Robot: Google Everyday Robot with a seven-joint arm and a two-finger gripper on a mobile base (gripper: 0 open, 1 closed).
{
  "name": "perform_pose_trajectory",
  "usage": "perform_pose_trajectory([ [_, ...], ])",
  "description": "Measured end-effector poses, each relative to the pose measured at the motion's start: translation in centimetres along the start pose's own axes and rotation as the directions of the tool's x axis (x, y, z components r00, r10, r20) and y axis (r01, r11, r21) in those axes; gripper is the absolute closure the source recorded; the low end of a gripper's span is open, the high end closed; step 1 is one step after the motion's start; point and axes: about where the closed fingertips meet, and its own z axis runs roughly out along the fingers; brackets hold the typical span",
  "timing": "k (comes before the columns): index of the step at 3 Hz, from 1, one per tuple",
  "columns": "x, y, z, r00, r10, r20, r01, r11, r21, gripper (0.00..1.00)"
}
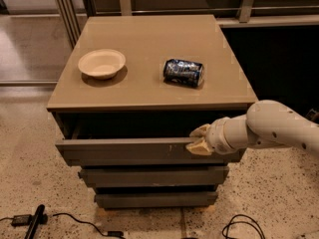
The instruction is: Open top drawer
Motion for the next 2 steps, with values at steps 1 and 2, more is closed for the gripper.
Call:
perform_pose_trajectory([
  [1, 0.00, 0.00, 0.00, 1.000, 0.000, 0.000, 0.000, 1.0000, 0.000, 0.86],
  [2, 0.00, 0.00, 0.00, 1.000, 0.000, 0.000, 0.000, 1.0000, 0.000, 0.63],
])
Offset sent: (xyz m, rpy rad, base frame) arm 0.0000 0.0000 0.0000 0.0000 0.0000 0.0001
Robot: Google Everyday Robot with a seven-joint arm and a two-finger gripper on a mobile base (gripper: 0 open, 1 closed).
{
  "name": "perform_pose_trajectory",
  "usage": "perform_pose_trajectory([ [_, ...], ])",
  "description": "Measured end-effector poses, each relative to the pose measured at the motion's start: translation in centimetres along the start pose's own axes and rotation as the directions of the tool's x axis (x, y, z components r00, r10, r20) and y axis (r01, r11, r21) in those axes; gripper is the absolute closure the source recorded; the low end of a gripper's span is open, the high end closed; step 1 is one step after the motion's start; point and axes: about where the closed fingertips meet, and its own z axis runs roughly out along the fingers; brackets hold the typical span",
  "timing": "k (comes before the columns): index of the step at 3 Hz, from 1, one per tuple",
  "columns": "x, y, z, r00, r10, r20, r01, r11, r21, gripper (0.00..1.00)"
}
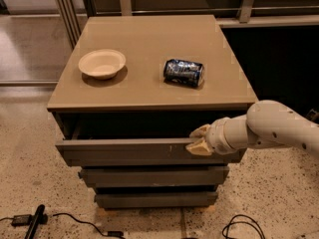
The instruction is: Open top drawer
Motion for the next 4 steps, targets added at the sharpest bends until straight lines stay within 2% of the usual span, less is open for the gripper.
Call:
perform_pose_trajectory([
  [2, 0.00, 0.00, 0.00, 1.000, 0.000, 0.000, 0.000, 1.0000, 0.000, 0.17],
  [3, 0.00, 0.00, 0.01, 1.000, 0.000, 0.000, 0.000, 1.0000, 0.000, 0.00],
  [4, -0.01, 0.01, 0.01, 1.000, 0.000, 0.000, 0.000, 1.0000, 0.000, 0.18],
])
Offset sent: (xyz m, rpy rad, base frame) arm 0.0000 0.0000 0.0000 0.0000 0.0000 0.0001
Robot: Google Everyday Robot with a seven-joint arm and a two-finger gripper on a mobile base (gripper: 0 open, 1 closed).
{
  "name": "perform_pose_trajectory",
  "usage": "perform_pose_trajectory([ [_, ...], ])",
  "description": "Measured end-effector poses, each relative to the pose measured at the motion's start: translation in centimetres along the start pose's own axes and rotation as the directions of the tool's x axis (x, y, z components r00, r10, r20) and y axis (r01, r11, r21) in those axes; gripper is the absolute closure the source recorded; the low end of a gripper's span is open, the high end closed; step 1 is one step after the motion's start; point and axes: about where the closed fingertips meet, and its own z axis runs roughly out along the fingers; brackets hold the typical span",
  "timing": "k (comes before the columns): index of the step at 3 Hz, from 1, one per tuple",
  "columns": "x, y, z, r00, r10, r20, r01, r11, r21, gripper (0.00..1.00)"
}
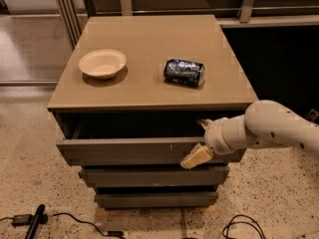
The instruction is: Open top drawer
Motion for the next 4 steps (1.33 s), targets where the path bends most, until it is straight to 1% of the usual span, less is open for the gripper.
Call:
perform_pose_trajectory([
  [2, 0.3, 0.3, -0.3, 1.000, 0.005, 0.007, -0.005, 1.0000, -0.004, 0.64],
  [3, 0.9, 2.2, -2.1, 1.000, 0.012, 0.029, -0.012, 0.9999, -0.006, 0.88],
  [4, 1.2, 2.9, -2.9, 0.999, 0.018, 0.036, -0.018, 0.9998, -0.001, 1.00],
])
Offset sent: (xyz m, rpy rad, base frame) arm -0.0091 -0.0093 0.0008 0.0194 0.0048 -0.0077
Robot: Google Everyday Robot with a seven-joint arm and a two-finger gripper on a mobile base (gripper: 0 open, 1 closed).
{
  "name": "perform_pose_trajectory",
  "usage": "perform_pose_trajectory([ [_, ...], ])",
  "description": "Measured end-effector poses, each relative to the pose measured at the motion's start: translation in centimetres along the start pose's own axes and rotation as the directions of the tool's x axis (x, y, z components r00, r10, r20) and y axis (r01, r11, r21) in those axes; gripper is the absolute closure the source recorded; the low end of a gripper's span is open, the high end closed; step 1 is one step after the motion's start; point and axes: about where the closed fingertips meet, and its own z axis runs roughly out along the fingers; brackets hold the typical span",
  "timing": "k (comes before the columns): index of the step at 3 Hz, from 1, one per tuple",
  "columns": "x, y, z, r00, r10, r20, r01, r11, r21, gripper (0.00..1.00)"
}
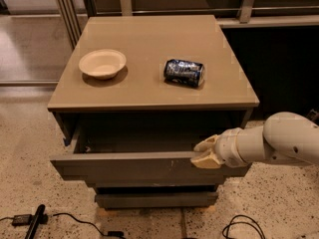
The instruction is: Open top drawer
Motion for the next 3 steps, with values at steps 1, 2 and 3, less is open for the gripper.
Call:
perform_pose_trajectory([
  [1, 0.00, 0.00, 0.00, 1.000, 0.000, 0.000, 0.000, 1.0000, 0.000, 1.00],
  [2, 0.00, 0.00, 0.00, 1.000, 0.000, 0.000, 0.000, 1.0000, 0.000, 0.81],
  [3, 0.00, 0.00, 0.00, 1.000, 0.000, 0.000, 0.000, 1.0000, 0.000, 0.58],
])
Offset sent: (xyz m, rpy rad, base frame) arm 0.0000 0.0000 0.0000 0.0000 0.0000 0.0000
